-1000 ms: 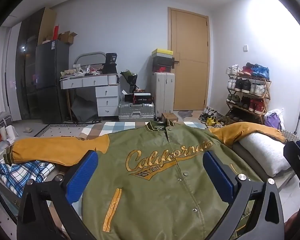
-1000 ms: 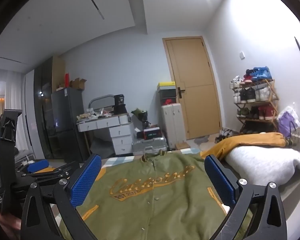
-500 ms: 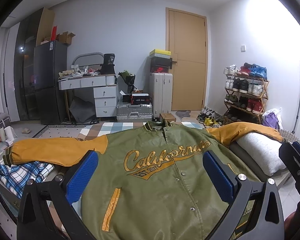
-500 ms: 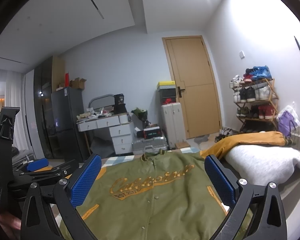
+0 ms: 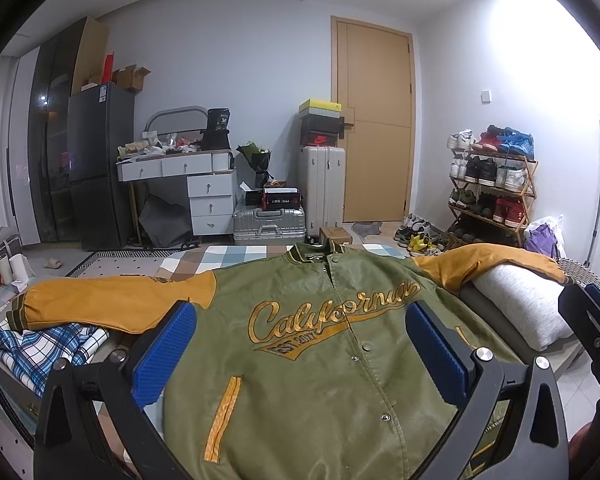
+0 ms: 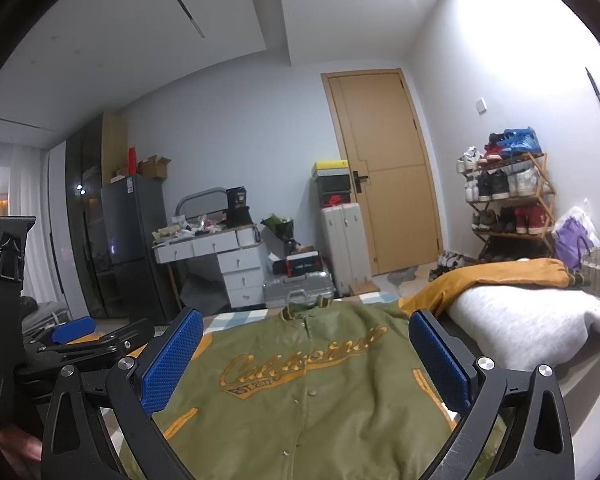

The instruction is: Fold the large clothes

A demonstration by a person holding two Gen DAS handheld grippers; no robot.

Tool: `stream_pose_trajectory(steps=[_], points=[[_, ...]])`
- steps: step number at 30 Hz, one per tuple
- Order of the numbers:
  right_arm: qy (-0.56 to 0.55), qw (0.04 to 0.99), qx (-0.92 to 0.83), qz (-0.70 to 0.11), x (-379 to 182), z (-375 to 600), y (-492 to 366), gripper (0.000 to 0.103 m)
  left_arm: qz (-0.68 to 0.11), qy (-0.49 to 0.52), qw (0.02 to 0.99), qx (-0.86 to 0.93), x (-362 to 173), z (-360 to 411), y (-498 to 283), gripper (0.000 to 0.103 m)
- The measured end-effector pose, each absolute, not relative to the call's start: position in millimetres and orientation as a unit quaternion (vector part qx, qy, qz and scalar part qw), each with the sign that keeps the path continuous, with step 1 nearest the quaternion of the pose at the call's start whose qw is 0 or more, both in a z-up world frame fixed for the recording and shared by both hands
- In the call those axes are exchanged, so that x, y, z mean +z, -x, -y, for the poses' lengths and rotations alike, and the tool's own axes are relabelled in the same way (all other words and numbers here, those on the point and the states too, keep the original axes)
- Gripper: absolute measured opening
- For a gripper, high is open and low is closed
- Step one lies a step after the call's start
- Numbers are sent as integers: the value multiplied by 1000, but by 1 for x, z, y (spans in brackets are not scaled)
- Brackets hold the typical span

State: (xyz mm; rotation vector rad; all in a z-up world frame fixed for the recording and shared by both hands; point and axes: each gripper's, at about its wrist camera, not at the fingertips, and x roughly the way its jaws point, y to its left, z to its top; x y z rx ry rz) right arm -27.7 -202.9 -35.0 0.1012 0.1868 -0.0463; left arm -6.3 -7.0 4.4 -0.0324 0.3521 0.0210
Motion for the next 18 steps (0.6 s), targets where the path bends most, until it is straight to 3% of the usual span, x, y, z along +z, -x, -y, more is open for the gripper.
stream_pose_trajectory(steps=[18], points=[[-56, 993, -23, -98, -40, 205, 31, 103, -175, 18, 984, 9, 1, 9, 8, 102]])
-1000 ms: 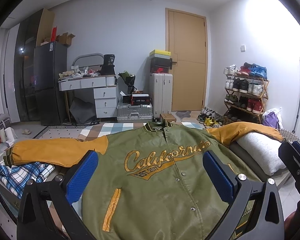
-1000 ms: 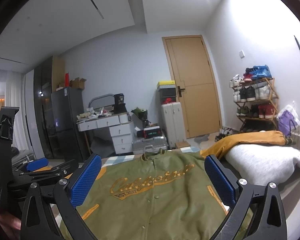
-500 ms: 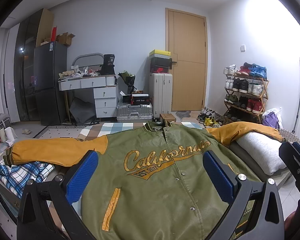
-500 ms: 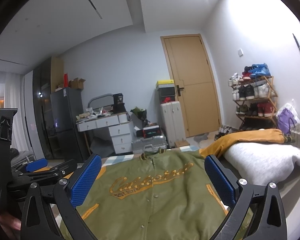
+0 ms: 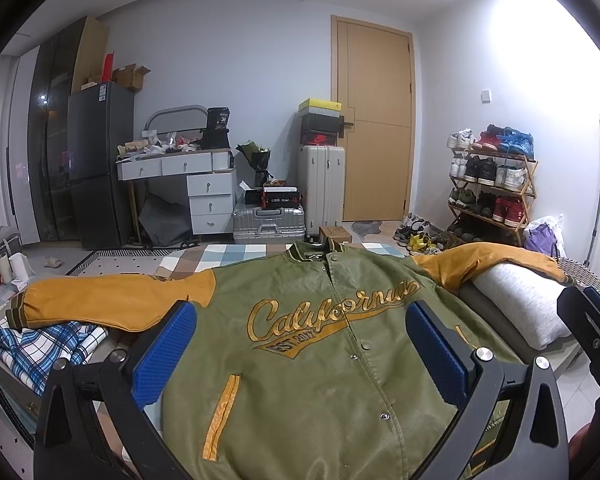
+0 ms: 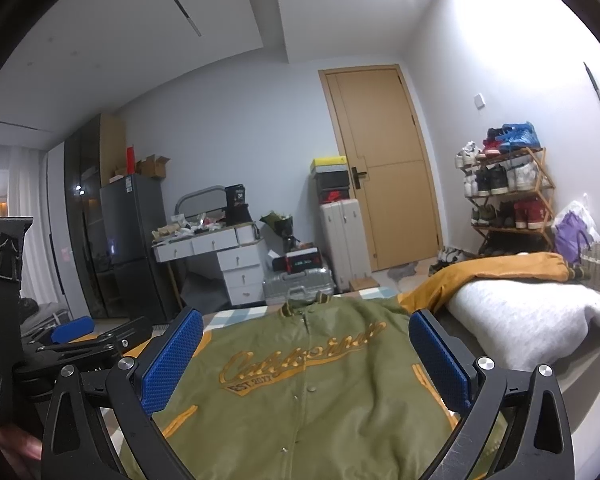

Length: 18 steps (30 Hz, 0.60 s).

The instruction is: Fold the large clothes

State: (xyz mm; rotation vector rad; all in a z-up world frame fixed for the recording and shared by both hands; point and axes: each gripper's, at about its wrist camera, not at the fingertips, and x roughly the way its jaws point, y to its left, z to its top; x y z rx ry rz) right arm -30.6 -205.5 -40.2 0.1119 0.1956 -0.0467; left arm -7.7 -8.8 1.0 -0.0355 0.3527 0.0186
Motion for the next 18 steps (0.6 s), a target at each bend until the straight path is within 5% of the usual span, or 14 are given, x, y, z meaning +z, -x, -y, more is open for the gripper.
stream_pose_trajectory(steps=[18], points=[[-58, 993, -28, -102, -43, 208, 29, 103, -181, 13, 983, 5, -3, 10, 5, 102]])
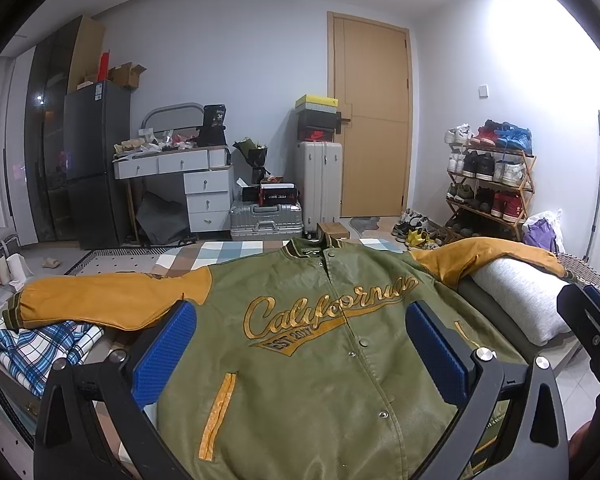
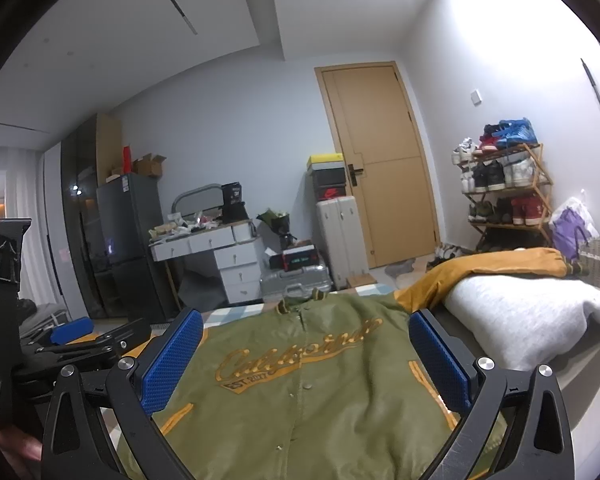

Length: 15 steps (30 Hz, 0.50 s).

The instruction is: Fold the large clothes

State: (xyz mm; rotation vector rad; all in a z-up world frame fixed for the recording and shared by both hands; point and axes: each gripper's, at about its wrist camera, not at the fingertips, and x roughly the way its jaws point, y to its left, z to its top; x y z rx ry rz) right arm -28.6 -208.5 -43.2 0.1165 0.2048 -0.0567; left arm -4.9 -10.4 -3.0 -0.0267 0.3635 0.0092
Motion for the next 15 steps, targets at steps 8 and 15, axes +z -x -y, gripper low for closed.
stream_pose_trajectory(steps=[8, 15], points=[[-64, 991, -26, -118, -46, 213, 18, 103, -200, 11, 980, -12, -8, 12, -13, 102], [-83, 986, -32, -144, -38, 257, -8, 103, -217, 6, 976, -32, -23, 11, -31, 102]])
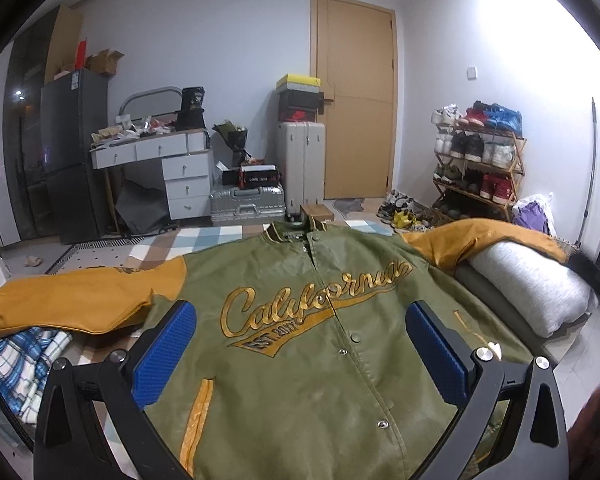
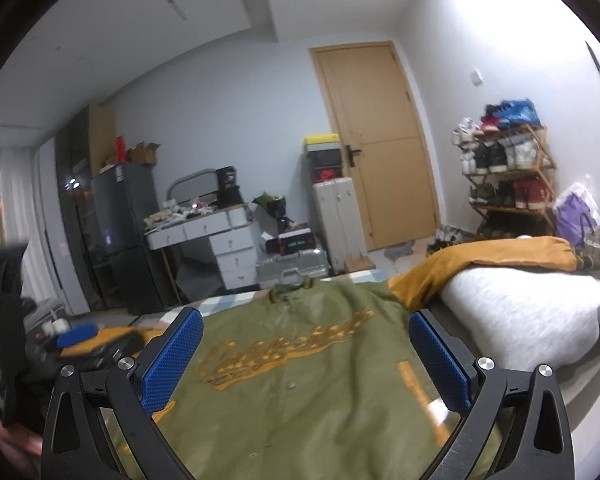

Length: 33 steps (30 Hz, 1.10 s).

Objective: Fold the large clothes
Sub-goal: 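Grasp the striped knit cuff of a yellow sleeve with the right tool and lift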

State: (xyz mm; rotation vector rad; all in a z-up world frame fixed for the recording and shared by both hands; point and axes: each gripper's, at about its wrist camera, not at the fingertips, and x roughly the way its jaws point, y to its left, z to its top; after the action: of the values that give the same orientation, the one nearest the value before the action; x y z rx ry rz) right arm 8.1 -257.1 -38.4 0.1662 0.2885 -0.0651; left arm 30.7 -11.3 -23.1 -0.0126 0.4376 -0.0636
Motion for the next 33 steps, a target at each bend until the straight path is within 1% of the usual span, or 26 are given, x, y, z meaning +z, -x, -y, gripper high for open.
stream_pose_trajectory(steps=[2, 6, 10, 13, 16, 18, 23, 25, 26, 27, 28, 30, 33], points=[[-108, 980, -46, -159, -34, 291, -19, 103, -231, 2, 972, -34, -33, 11, -40, 102], [-198, 952, -100, -210, -29, 387, -46, 103, -262, 2, 964, -42, -48, 13, -54, 102], [-292, 910, -148, -255, -39, 482, -65, 103, -298, -4, 953, -52, -66, 18, -68, 102], [-361, 879, -170, -261, -50, 533, -70, 103, -310, -20, 949, -53, -73, 23, -73, 102], [-383, 853, -210, -285, -61, 567, -76, 103, -322, -29, 945, -53, -78, 26, -74, 102], [-418, 838, -207, -284, -70, 586, -80, 103, -332, -31, 941, -54, -83, 27, -75, 102], [-440, 813, -229, -305, -73, 606, -103, 102, -346, -35, 936, -53, -88, 26, -77, 102], [-432, 812, -241, -310, -68, 611, -113, 92, -349, -34, 935, -51, -86, 26, -74, 102], [-424, 811, -250, -318, -68, 614, -115, 75, -348, -33, 935, -52, -87, 25, -72, 102], [-410, 810, -262, -328, -65, 617, -119, 52, -347, -32, 936, -54, -86, 24, -71, 102], [-389, 812, -273, -339, -62, 619, -124, 45, -345, -31, 936, -54, -85, 23, -68, 102], [-360, 822, -270, -348, -56, 615, -131, 35, -339, -31, 939, -52, -82, 20, -65, 102], [-293, 851, -280, -334, -32, 598, -142, 26, -329, -30, 942, -50, -77, 11, -59, 102]])
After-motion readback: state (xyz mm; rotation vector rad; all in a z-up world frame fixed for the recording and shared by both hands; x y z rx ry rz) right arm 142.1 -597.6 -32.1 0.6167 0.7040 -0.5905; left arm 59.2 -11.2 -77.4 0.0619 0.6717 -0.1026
